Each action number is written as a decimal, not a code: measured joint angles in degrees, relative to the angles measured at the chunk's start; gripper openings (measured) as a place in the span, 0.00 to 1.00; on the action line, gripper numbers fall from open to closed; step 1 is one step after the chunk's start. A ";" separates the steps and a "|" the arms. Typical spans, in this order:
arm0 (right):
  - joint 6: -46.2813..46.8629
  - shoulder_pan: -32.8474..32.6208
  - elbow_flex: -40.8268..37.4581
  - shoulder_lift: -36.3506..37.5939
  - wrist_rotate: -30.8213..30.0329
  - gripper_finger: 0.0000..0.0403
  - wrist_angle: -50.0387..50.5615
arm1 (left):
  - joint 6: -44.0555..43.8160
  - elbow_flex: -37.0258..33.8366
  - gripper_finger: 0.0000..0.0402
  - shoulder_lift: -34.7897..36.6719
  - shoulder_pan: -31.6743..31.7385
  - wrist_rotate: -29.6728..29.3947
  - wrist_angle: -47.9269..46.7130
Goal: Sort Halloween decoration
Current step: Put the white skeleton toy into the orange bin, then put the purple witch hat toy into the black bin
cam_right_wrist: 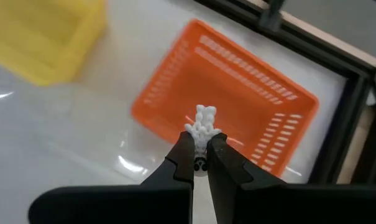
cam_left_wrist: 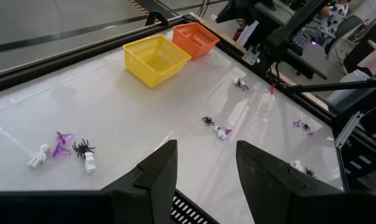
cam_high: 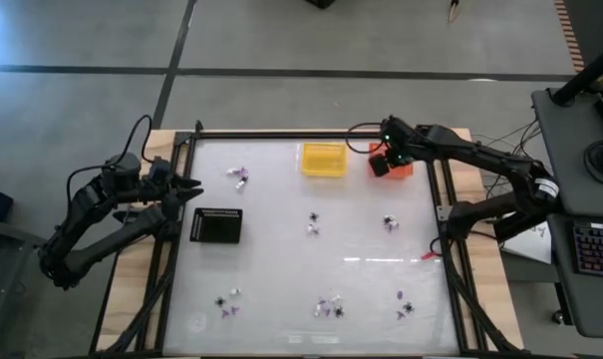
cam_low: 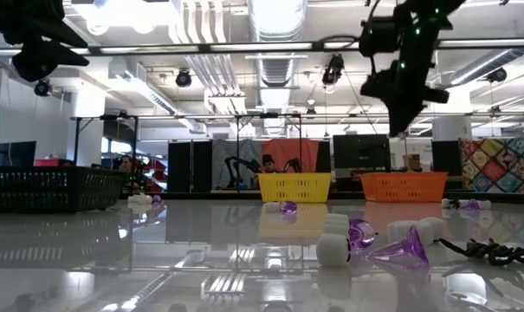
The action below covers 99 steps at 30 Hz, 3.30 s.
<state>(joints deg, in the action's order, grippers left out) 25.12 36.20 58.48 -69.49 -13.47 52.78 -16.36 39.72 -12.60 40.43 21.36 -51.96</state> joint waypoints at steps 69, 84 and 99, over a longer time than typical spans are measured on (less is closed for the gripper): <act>1.73 7.20 -2.60 0.04 7.96 0.34 -9.85 | 0.56 -0.58 0.37 -33.20 0.01 -19.38 12.80; 1.91 7.18 -2.60 0.04 9.65 0.33 -9.78 | -2.90 1.88 0.37 -50.43 0.01 -21.26 20.33; 1.87 7.18 -2.64 0.07 10.69 0.33 -9.75 | -6.57 6.52 0.37 -68.21 0.19 -23.79 22.44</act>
<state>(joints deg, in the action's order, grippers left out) 26.99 43.38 55.83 -69.43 -2.79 43.04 -22.93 46.25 -80.81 40.62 -2.44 -29.53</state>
